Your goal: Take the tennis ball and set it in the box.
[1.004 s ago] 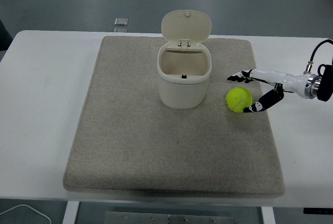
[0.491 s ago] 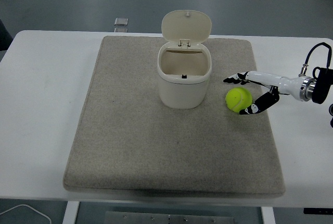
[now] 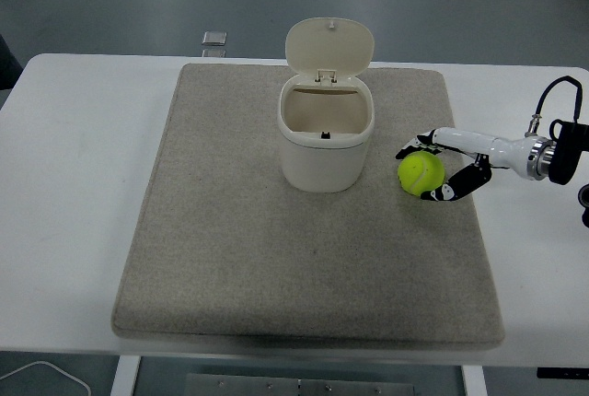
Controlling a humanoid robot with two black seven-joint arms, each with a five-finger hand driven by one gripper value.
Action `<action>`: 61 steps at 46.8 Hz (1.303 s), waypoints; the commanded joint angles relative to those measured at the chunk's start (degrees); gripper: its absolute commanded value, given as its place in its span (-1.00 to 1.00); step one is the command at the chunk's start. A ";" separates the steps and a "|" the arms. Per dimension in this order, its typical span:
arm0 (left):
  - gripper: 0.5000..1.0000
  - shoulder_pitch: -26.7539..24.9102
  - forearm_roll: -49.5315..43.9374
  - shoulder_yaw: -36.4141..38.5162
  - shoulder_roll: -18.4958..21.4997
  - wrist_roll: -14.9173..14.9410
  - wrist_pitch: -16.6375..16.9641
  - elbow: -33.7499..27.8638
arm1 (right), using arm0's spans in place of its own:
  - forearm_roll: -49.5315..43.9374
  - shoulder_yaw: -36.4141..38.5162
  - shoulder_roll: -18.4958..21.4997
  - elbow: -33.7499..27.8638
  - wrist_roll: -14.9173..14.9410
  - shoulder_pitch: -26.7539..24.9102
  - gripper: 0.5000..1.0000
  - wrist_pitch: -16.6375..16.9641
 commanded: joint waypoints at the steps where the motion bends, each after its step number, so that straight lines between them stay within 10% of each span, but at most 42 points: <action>1: 0.97 0.00 0.00 0.00 0.00 0.06 0.01 0.00 | 0.01 -0.13 -0.07 0.01 -0.03 0.00 0.05 0.19; 24: 0.97 0.00 0.00 0.00 0.00 -0.03 0.01 0.00 | 0.28 0.22 -0.77 0.01 -0.21 0.62 -1.00 2.91; 40: 0.97 0.00 0.00 0.00 0.00 -0.03 0.01 0.00 | 0.80 1.79 -3.41 0.36 -0.03 3.78 -1.00 6.95; 61: 0.97 0.00 0.00 0.00 0.00 -0.03 0.01 0.00 | 3.52 14.28 -6.31 4.40 -0.29 4.57 -1.00 21.81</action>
